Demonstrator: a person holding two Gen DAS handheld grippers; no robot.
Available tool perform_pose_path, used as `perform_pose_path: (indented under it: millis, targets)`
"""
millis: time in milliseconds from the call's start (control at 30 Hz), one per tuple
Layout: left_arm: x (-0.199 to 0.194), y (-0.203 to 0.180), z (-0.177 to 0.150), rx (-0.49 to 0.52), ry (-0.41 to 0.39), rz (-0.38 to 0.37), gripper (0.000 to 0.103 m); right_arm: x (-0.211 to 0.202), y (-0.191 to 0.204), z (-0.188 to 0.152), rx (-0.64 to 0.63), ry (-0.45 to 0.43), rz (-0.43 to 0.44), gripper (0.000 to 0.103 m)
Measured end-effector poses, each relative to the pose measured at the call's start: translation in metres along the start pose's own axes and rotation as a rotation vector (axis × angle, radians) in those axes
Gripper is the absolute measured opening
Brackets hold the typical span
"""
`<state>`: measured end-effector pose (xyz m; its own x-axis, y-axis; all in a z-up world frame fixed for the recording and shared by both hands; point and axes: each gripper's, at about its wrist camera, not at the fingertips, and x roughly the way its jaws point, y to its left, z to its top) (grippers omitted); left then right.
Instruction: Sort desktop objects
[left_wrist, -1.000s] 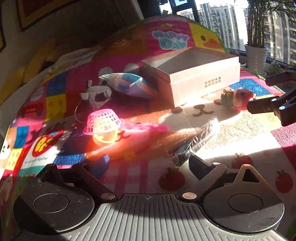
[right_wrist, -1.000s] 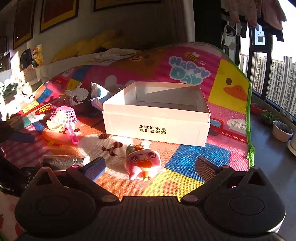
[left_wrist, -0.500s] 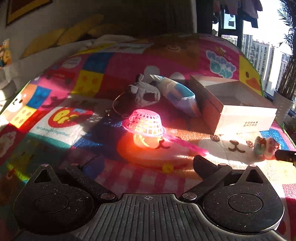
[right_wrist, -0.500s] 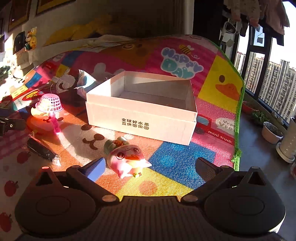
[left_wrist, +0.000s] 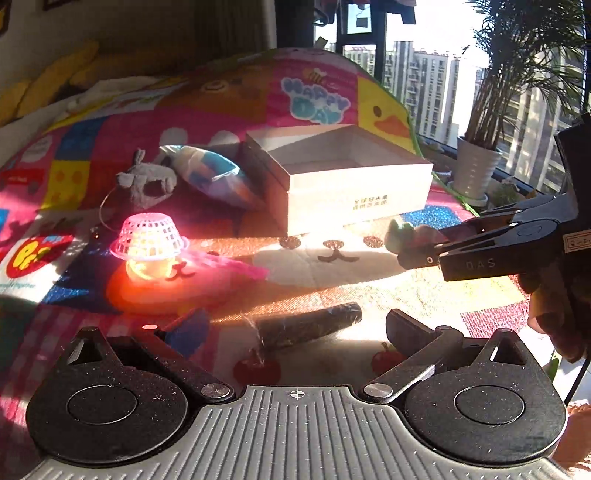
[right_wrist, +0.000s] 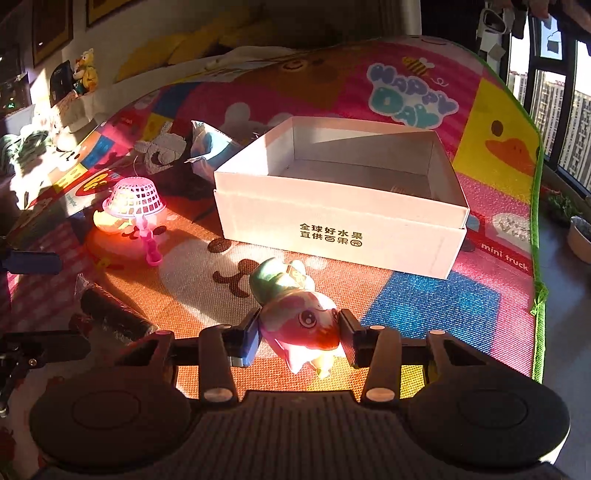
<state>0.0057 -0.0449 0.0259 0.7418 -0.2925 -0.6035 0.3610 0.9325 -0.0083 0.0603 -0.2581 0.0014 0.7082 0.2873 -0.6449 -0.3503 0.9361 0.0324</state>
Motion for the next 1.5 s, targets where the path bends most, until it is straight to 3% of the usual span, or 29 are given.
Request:
perform_pose_path:
  millis: [167, 400, 533, 700, 767, 833, 1067, 1233, 1500]
  targets:
    - [0.019, -0.023, 0.001, 0.111, 0.039, 0.054, 0.103, -0.028, 0.0, -0.016, -0.019, -0.032, -0.017, 0.042]
    - [0.026, -0.024, 0.0, 0.095, 0.103, 0.094, 0.103, -0.043, 0.009, -0.032, -0.093, -0.044, -0.065, 0.043]
    - [0.016, -0.011, 0.001, 0.038, 0.121, 0.064, 0.103, -0.045, 0.01, -0.033, -0.098, -0.062, -0.036, 0.058]
    - [0.016, -0.015, 0.0, 0.041, 0.131, 0.013, 0.103, -0.032, 0.013, -0.024, -0.122, -0.096, -0.014, 0.067]
    - [0.019, -0.017, 0.0, 0.044, 0.138, 0.003, 0.103, -0.024, 0.016, -0.021, -0.132, -0.081, 0.013, 0.066]
    - [0.022, -0.019, 0.001, 0.05, 0.137, -0.01, 0.103, -0.018, 0.018, -0.02, -0.137, -0.052, 0.051, 0.046]
    - [0.044, -0.03, 0.015, 0.068, 0.103, -0.083, 0.103, -0.034, 0.007, -0.032, -0.105, -0.041, 0.004, 0.046]
    - [0.055, -0.044, 0.013, 0.166, 0.085, -0.021, 0.103, -0.046, 0.0, -0.041, -0.081, -0.031, -0.008, 0.047]
    - [0.049, -0.034, 0.015, 0.153, 0.054, 0.004, 0.102, -0.04, -0.001, -0.043, -0.05, -0.012, 0.008, 0.047]
